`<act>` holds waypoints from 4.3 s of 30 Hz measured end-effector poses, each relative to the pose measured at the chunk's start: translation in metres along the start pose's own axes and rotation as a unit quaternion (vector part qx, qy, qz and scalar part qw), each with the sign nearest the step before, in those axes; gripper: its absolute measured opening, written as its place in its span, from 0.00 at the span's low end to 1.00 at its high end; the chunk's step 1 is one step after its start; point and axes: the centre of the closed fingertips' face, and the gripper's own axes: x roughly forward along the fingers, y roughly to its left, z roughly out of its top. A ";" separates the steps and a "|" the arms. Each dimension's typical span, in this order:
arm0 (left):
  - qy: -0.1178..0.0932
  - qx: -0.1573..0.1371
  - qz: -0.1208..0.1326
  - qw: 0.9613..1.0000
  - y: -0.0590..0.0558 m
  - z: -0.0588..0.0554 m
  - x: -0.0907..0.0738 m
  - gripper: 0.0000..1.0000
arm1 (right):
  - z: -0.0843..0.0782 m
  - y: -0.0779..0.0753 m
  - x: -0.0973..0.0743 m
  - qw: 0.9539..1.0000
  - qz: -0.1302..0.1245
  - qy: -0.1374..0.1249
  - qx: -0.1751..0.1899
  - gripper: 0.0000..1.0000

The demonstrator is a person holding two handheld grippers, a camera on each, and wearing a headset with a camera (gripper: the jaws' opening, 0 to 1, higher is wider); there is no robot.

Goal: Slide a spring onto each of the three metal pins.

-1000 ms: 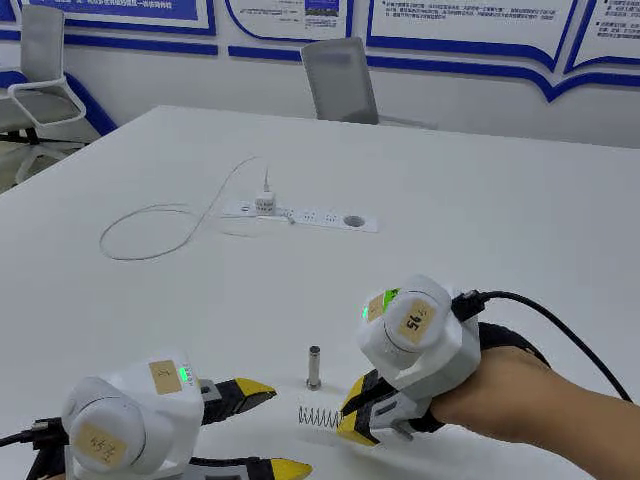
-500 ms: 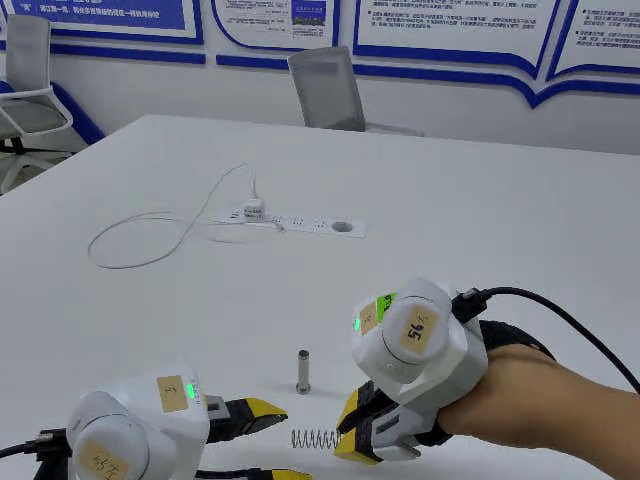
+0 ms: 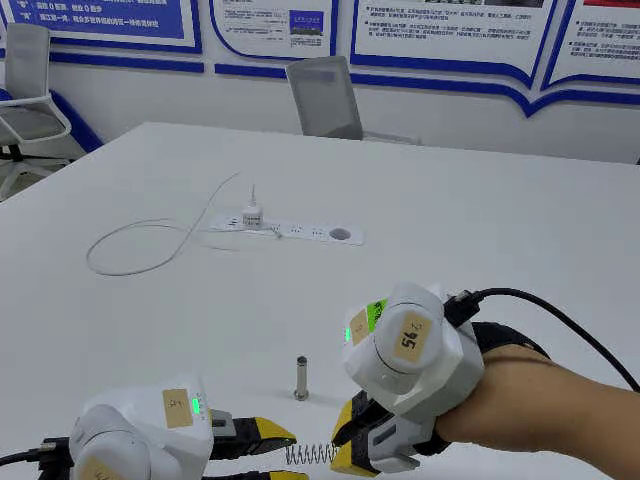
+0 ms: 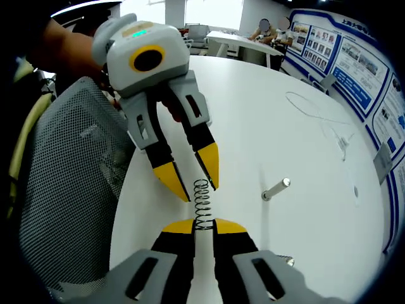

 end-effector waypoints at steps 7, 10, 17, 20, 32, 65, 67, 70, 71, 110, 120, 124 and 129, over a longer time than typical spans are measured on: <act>0.008 0.008 -0.007 1.000 -0.004 -0.002 0.000 0.13 | 0.001 0.005 0.001 1.000 0.008 0.006 -0.008 0.11; 0.011 0.012 -0.009 1.000 -0.005 -0.002 0.000 0.12 | 0.001 0.006 0.000 1.000 0.010 0.005 -0.008 0.11; 0.014 0.015 -0.013 1.000 -0.007 -0.001 0.001 0.11 | 0.001 0.007 -0.003 1.000 0.010 0.003 -0.009 0.12; 0.017 0.021 -0.016 0.999 -0.009 -0.001 0.001 0.11 | 0.000 0.008 -0.003 1.000 0.011 0.003 -0.009 0.12; 0.015 0.019 -0.016 1.000 -0.010 -0.001 -0.001 0.10 | -0.007 0.009 0.000 1.000 0.015 0.004 -0.003 0.15; -0.001 -0.004 -0.009 1.000 -0.003 0.003 0.002 0.10 | 0.037 0.007 -0.018 0.998 -0.001 -0.058 -0.005 0.12; -0.001 -0.006 -0.008 1.000 -0.003 0.003 0.002 0.10 | 0.039 0.006 -0.018 0.998 -0.001 -0.059 -0.006 0.12; -0.001 -0.007 -0.007 1.000 -0.002 0.003 0.002 0.10 | 0.041 0.006 -0.018 0.998 -0.001 -0.061 -0.006 0.12; -0.002 -0.008 -0.007 1.000 -0.002 0.003 0.001 0.10 | 0.042 0.006 -0.018 0.998 -0.001 -0.061 -0.007 0.12; -0.021 -0.052 0.034 0.998 0.015 -0.001 -0.007 0.33 | 0.048 -0.016 -0.028 0.997 -0.019 -0.068 0.008 0.12; -0.028 -0.069 0.049 0.996 0.021 -0.004 -0.011 0.43 | 0.052 -0.041 -0.040 0.996 -0.047 -0.078 0.021 0.12; -0.030 -0.073 0.053 0.995 0.022 -0.004 -0.012 0.45 | 0.054 -0.050 -0.042 0.995 -0.056 -0.082 0.027 0.12; -0.030 -0.079 0.058 0.995 0.024 -0.006 -0.013 0.49 | 0.056 -0.062 -0.043 0.993 -0.067 -0.086 0.035 0.12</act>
